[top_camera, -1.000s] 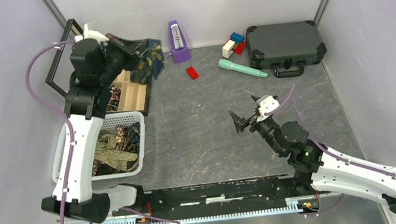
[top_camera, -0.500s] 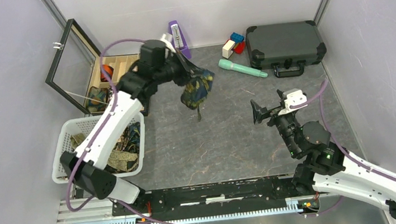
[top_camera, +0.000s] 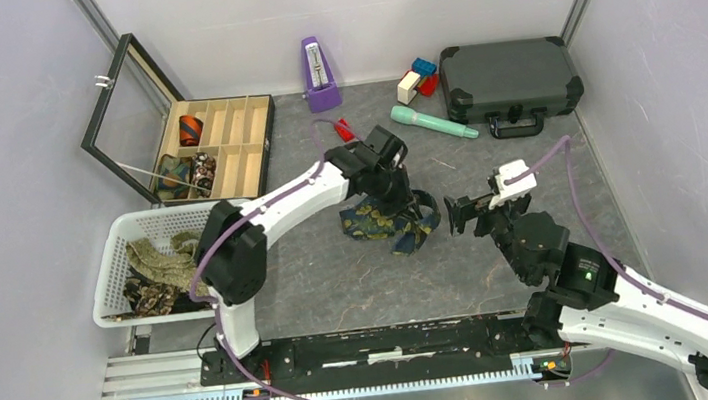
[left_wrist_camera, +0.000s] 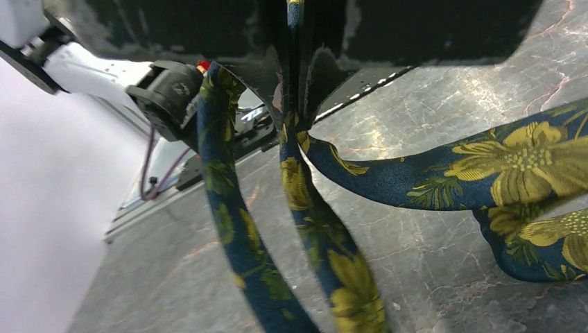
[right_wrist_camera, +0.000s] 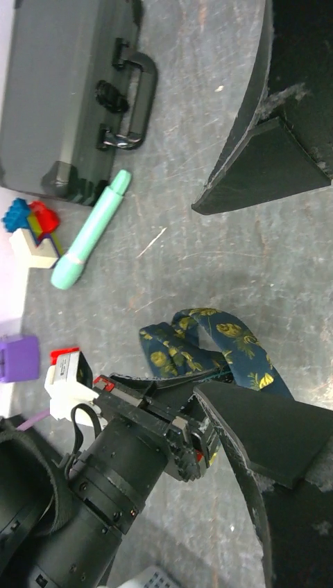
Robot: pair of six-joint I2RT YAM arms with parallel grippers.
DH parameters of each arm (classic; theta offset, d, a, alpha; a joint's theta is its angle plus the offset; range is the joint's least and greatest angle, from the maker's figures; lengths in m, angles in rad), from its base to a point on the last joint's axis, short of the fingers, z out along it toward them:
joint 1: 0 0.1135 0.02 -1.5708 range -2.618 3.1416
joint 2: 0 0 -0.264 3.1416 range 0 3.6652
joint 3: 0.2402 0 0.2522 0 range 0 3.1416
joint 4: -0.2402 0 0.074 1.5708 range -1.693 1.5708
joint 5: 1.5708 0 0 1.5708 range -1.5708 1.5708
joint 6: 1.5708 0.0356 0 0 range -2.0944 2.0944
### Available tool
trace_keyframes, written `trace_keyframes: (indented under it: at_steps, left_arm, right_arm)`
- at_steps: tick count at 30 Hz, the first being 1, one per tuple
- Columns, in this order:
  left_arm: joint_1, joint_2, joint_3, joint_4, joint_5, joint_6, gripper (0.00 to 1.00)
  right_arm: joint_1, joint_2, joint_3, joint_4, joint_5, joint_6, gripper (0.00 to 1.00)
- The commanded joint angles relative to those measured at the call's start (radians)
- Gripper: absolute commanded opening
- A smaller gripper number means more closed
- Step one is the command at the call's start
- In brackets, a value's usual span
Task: Roll the ties
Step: Place the tie at the center of the board.
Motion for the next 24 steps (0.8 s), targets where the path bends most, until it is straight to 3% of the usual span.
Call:
trace_keyframes:
  at_steps: [1,4,5,6,8,10,12,17,24]
  left_arm:
    - [-0.026,0.062,0.077,-0.006,0.017,0.054,0.02]
    - [-0.037,0.116,0.106,-0.006,0.021,0.060,0.03]
    - [-0.039,0.129,0.115,-0.006,0.021,0.065,0.08]
    - [-0.042,0.141,0.125,-0.006,0.021,0.069,0.15]
    - [-0.049,0.148,0.137,-0.005,0.015,0.084,0.56]
    - [-0.056,0.135,0.135,0.006,0.006,0.094,0.77]
    - [-0.057,0.116,0.129,0.006,-0.012,0.107,0.86]
    - [-0.057,0.052,0.081,-0.001,-0.063,0.142,0.90]
    - [-0.059,-0.071,-0.058,-0.060,-0.262,0.190,0.86]
  right_arm:
    - [0.004,0.022,0.037,-0.080,0.047,0.100,0.98]
    - [0.004,0.028,0.031,-0.083,0.051,0.113,0.98]
    - [0.004,0.029,0.029,-0.083,0.054,0.117,0.98]
    - [0.005,0.029,0.029,-0.082,0.055,0.121,0.98]
    - [0.003,0.029,0.027,-0.082,0.058,0.128,0.98]
    - [0.005,0.030,0.023,-0.079,0.060,0.130,0.98]
    - [0.004,0.030,0.017,-0.077,0.063,0.133,0.98]
    - [0.004,0.039,-0.004,-0.064,0.063,0.150,0.98]
    - [0.003,0.069,-0.074,-0.069,0.105,0.223,0.98]
